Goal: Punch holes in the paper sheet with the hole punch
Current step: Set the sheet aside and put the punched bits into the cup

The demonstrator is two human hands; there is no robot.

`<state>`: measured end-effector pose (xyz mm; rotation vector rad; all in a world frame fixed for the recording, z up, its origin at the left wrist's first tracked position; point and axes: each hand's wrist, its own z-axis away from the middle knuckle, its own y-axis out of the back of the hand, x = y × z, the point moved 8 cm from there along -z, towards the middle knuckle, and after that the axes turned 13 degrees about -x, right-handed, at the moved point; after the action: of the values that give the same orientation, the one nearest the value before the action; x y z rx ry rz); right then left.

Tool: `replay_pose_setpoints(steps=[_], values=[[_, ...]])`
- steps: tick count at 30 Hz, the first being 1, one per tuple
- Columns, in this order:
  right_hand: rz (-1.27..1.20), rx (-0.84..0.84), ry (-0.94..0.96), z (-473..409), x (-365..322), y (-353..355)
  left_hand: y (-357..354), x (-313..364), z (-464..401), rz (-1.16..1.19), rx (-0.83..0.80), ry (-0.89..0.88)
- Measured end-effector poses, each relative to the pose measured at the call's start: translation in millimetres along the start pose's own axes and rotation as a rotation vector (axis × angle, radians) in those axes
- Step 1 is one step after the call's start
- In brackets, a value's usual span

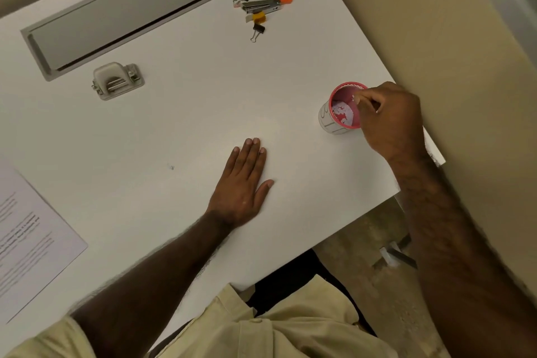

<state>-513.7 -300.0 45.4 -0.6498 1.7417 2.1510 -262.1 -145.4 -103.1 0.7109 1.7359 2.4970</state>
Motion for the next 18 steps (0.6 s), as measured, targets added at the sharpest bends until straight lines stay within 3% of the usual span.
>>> replay_pose_setpoints(steps=[18], values=[[-0.068, 0.038, -0.027, 1, -4, 16, 0, -1, 0, 0.030, 0.010, 0.000]])
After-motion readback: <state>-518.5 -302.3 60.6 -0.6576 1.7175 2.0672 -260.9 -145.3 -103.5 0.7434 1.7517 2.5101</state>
